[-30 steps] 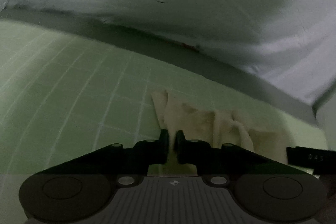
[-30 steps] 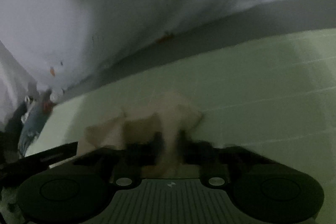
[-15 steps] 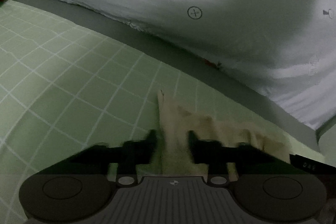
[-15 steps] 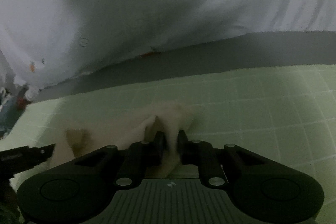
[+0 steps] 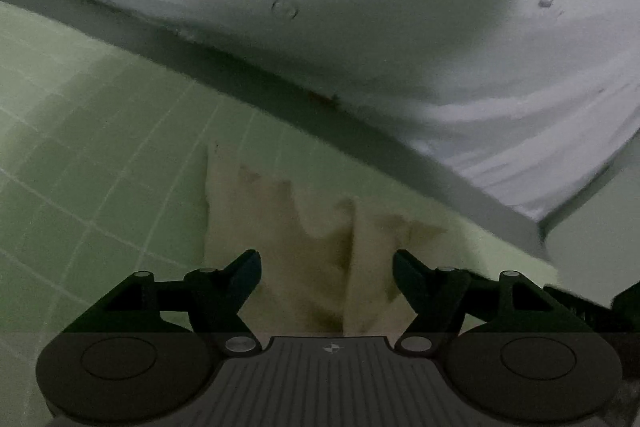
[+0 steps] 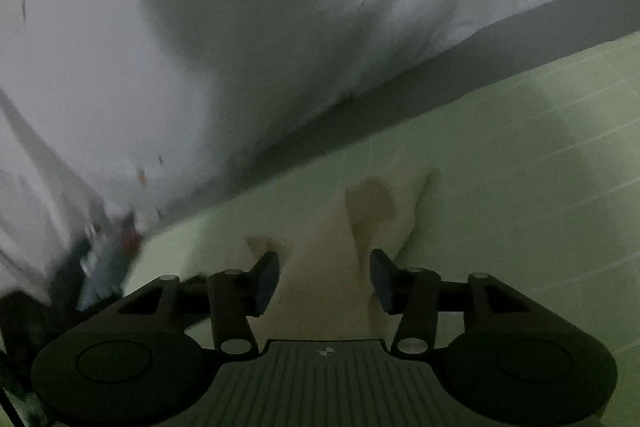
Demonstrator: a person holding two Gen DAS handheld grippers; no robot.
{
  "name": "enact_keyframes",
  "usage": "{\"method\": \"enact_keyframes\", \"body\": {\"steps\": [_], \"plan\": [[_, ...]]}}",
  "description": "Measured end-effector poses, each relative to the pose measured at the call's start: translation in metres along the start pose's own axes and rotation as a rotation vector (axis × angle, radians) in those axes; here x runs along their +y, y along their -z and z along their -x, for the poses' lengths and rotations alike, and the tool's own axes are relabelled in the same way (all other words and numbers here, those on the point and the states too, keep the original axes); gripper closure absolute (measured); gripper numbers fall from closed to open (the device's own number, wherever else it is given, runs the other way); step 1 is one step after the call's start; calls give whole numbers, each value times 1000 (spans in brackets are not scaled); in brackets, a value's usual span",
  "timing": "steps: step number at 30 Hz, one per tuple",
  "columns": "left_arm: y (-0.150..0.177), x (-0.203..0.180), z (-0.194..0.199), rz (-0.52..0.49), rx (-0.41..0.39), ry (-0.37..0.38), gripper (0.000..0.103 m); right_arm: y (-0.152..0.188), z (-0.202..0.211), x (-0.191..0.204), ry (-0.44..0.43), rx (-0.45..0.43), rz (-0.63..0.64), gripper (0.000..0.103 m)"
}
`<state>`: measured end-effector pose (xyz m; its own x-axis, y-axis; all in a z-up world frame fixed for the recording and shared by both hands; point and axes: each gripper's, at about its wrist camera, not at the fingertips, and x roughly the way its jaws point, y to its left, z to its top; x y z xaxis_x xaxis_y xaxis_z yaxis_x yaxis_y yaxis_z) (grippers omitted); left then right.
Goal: Fold clothes
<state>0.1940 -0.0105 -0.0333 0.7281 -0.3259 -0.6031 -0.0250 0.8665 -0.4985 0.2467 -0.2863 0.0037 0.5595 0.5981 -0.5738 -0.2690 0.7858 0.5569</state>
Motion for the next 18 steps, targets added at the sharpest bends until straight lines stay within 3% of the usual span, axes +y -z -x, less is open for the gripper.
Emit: {"method": "enact_keyframes", "body": {"steps": [2,6,10,12,15,18], "plan": [[-2,2,-10,-16,12,-34,35,1,-3,4,-25,-3,15,94],[-8,5,-16,-31,37,-21,35,1,17,9,-218,-77,-12,96],[-11,7,-17,-37,55,-17,33,-2,20,13,-406,-75,-54,96],[-13,10,-16,-23,59,-12,33,-2,7,13,-374,-37,-41,96],[-12,18,1,76,48,3,31,0,-20,2,-290,39,-70,96],[-11,27,25,132,14,7,30,3,-36,-10,-300,76,-132,95]]}}
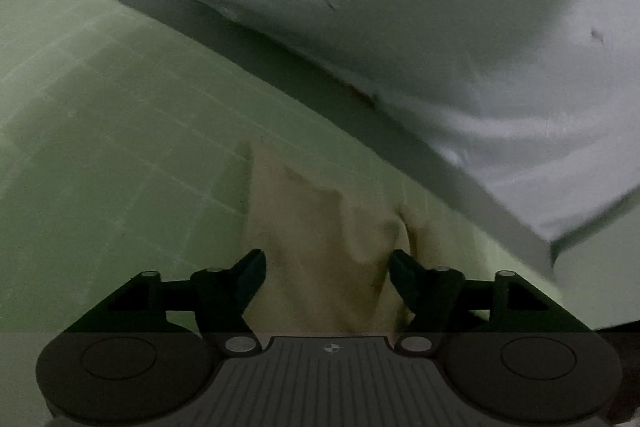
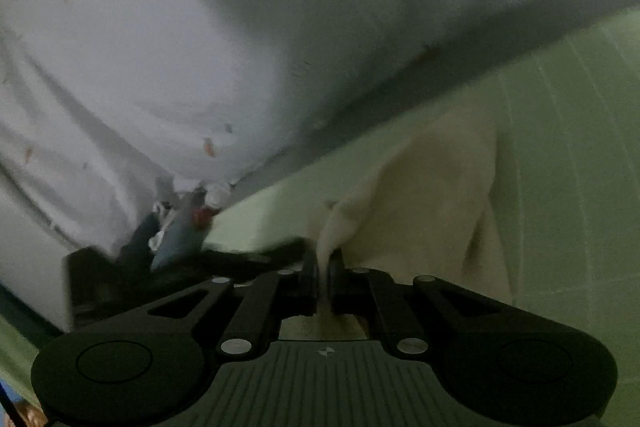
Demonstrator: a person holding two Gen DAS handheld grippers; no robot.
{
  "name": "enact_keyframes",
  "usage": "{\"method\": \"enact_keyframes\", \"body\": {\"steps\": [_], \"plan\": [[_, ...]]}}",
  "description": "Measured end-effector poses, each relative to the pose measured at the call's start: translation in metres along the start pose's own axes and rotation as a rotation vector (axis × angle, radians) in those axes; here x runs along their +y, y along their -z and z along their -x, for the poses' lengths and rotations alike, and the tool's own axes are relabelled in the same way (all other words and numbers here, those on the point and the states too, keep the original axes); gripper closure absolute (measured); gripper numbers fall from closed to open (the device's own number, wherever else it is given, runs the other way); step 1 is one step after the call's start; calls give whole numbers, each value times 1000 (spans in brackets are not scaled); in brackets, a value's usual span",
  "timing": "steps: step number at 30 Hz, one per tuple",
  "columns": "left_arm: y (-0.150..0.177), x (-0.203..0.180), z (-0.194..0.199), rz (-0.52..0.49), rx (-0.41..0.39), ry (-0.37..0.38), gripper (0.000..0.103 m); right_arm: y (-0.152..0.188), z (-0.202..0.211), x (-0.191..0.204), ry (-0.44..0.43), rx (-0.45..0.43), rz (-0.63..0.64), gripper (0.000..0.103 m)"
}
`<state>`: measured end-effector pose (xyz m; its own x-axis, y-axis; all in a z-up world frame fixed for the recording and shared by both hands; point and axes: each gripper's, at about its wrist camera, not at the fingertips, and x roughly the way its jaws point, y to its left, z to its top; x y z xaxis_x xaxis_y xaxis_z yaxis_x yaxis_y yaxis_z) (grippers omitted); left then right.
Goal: Fold clothes
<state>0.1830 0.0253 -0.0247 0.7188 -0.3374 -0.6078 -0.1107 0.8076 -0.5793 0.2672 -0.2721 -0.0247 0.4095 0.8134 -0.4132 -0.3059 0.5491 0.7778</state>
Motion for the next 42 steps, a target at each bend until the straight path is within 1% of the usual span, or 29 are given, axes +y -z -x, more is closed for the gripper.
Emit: {"method": "enact_keyframes", "body": {"steps": [2,4,5,6,7,8,9,10,11,12,13,14,15,16,17,18,19,20,21,22,24,28,31,33,36,39,42], "plan": [[4,-2,17,-30,-14,20,29,0,-1,-5,-34,-7,-32,95],[14,-11,31,-85,-12,63,25,1,-3,-12,-57,-6,-67,95],[20,-17,33,-123,0,78,25,2,-7,-16,-37,7,-69,95],[27,-24,33,-164,10,72,25,3,-11,-19,-12,22,-69,95],[33,-30,32,-210,18,43,25,4,-15,-22,12,36,-69,95],[41,-36,28,-254,31,11,25,4,-17,-23,16,38,-71,95],[50,-42,23,-297,50,-26,25,2,-16,-21,26,43,-72,89],[56,-45,19,-324,65,-48,25,1,-14,-19,35,44,-65,84],[62,-46,16,-335,74,-52,25,1,-12,-17,37,41,-61,62],[68,-45,15,-340,74,-53,25,1,-2,-13,25,16,-47,41],[73,-44,16,-336,64,-56,25,2,9,-9,12,-23,-32,35],[76,-43,20,-329,54,-60,25,4,13,-4,10,-43,-21,28],[79,-42,23,-322,43,-64,25,9,27,2,25,-73,9,26],[82,-42,27,-313,34,-70,25,12,35,4,42,-82,28,25],[84,-42,30,-303,26,-80,25,19,48,10,83,-92,65,22],[86,-42,33,-293,19,-89,25,33,63,18,156,-105,129,21],[90,-42,37,-274,13,-96,25,36,66,20,171,-107,140,21],[94,-40,42,-247,10,-102,25,51,77,27,246,-112,193,20],[98,-39,47,-227,9,-110,25,63,84,31,297,-103,234,20],[100,-37,51,-215,10,-121,24,83,91,36,364,-81,291,20],[111,-36,61,-196,8,-140,24,108,95,42,411,-50,336,20],[136,-38,85,-174,-2,-187,24,149,99,56,483,8,395,20],[155,-41,103,-152,-16,-208,24,174,113,63,501,14,425,20],[171,-43,115,-138,-26,-217,24,188,125,67,503,25,446,18],[199,-44,137,-120,-29,-213,23,203,139,75,506,51,463,17],[224,-45,161,-127,14,-177,23,219,163,75,481,61,412,14],[242,-42,181,-96,51,-129,23,234,185,78,469,78,372,13]]}}
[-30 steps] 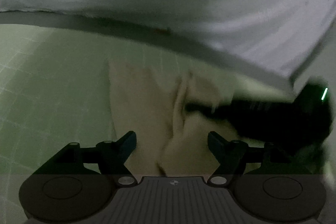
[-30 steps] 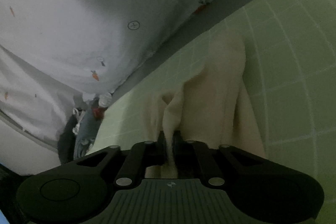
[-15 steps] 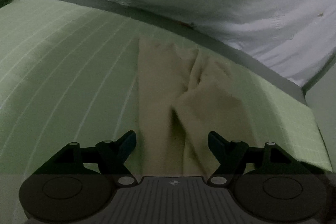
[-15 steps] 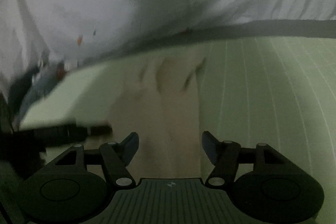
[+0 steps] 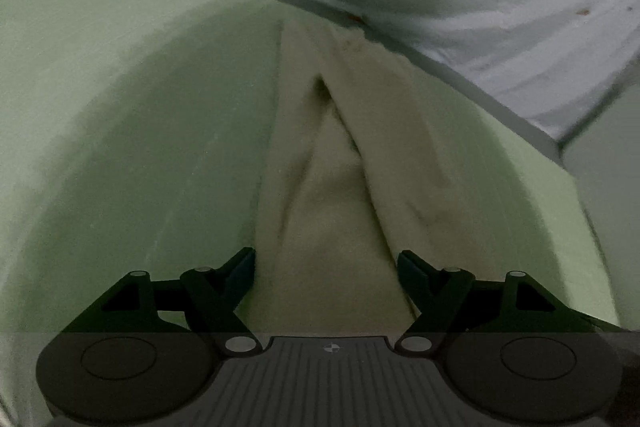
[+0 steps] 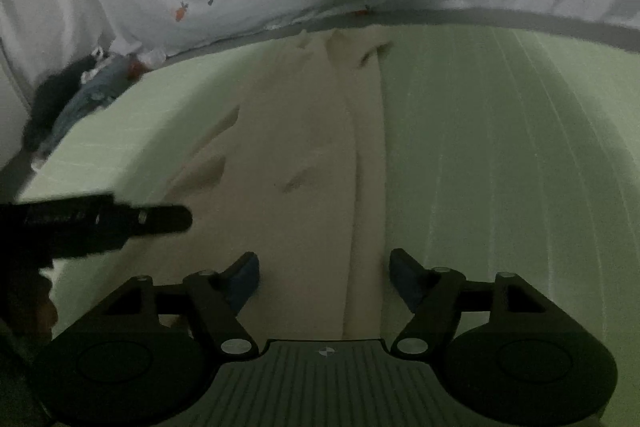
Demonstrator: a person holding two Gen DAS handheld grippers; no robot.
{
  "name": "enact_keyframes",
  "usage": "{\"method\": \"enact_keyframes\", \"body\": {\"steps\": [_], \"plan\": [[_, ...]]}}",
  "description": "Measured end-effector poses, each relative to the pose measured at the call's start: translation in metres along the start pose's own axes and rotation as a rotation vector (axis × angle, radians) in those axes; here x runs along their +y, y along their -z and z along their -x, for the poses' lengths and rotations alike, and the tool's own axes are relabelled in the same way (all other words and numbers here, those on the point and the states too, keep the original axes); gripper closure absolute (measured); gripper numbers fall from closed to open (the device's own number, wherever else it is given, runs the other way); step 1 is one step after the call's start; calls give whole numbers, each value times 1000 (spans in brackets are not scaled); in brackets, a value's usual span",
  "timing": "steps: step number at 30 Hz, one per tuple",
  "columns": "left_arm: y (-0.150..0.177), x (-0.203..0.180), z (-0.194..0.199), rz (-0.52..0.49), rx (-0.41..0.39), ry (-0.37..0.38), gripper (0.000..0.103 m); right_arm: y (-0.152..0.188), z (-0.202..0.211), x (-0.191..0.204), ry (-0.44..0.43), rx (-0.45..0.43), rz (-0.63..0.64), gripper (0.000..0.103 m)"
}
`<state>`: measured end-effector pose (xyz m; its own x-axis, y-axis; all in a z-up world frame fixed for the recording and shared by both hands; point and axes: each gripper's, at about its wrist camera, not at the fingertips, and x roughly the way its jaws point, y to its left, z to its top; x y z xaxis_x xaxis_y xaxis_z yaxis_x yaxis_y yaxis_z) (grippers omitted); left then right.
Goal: Fold clothes
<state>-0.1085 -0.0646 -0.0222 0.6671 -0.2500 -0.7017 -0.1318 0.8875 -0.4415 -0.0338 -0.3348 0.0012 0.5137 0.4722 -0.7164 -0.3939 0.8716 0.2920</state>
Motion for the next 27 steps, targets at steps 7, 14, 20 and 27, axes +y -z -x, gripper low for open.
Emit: {"method": "enact_keyframes", "body": {"steps": [7,14,20,27], "plan": [[28,31,28,207,18,150,23,33,33,-1,-31,25,-145,7],[48,65,34,451,1,314,23,49,47,-25,-143,31,-480,7],[40,71,18,516,67,393,23,50,38,-49,-234,36,-679,9],[26,54,-9,442,111,415,23,28,14,-40,-222,69,-626,19]]}}
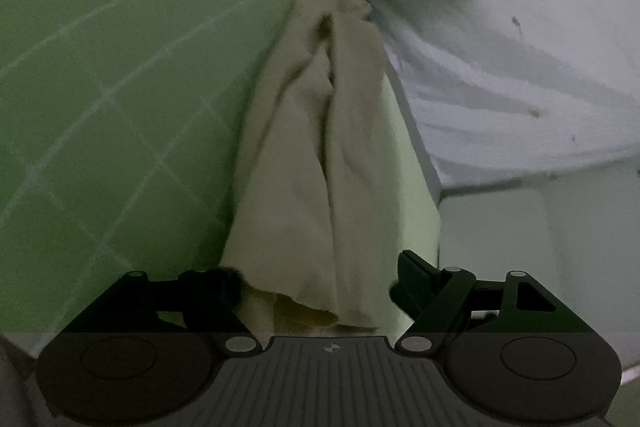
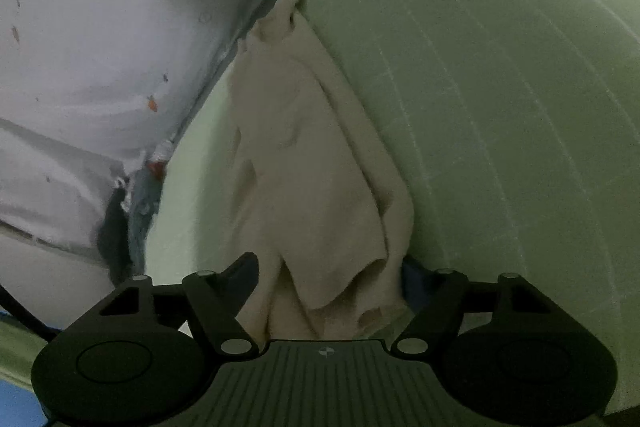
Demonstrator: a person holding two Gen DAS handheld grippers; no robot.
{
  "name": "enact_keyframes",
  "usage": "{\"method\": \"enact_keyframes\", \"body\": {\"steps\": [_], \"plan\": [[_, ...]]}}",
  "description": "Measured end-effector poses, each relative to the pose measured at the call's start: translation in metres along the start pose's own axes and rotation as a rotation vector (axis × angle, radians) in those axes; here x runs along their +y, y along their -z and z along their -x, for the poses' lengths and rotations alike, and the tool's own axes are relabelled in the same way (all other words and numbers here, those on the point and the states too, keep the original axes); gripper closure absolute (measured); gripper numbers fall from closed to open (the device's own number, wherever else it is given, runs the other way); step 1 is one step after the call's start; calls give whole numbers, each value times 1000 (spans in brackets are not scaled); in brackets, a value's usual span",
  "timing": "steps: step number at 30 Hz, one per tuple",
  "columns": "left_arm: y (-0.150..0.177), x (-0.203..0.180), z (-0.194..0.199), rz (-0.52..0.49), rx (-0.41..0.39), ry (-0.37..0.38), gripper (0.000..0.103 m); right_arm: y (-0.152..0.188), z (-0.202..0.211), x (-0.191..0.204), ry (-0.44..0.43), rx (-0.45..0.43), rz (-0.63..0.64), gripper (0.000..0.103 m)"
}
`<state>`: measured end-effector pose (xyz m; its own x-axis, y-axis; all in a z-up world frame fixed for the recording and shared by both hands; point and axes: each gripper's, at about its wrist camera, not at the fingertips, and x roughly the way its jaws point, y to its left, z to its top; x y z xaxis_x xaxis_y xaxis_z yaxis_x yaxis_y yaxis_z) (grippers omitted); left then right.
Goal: Fold clothes
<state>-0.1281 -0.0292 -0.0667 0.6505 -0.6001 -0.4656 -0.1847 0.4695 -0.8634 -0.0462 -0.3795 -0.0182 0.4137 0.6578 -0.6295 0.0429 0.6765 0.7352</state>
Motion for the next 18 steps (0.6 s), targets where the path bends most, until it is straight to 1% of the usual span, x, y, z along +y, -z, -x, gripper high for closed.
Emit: {"method": "enact_keyframes", "body": {"steps": [2,4,5,6,7,8,10,13,18], "plan": [[0,-4,-5,-18,-15,-28,27,0,-2,5,28,-3,12,26],[1,-7,-7,-36,-31,-56,38,-1,-3,9,72,-7,17,39],[2,-8,-7,-50,-37,-74,41,0,-3,10,89,-9,27,56],[3,-9,-7,-61,-43,-96,49,1,-4,13,134,-11,52,70],[4,-10,-7,-68,-46,-116,57,2,-3,14,146,-11,62,73],[4,-10,-7,-74,-47,-128,60,4,-2,15,154,-11,70,74],[4,-9,-7,-80,-46,-138,69,5,-1,11,142,-17,54,77],[5,-6,-6,-82,-45,-145,74,10,1,11,135,-27,57,80],[7,-6,-3,-100,-48,-162,77,15,5,7,126,-42,70,82]]}}
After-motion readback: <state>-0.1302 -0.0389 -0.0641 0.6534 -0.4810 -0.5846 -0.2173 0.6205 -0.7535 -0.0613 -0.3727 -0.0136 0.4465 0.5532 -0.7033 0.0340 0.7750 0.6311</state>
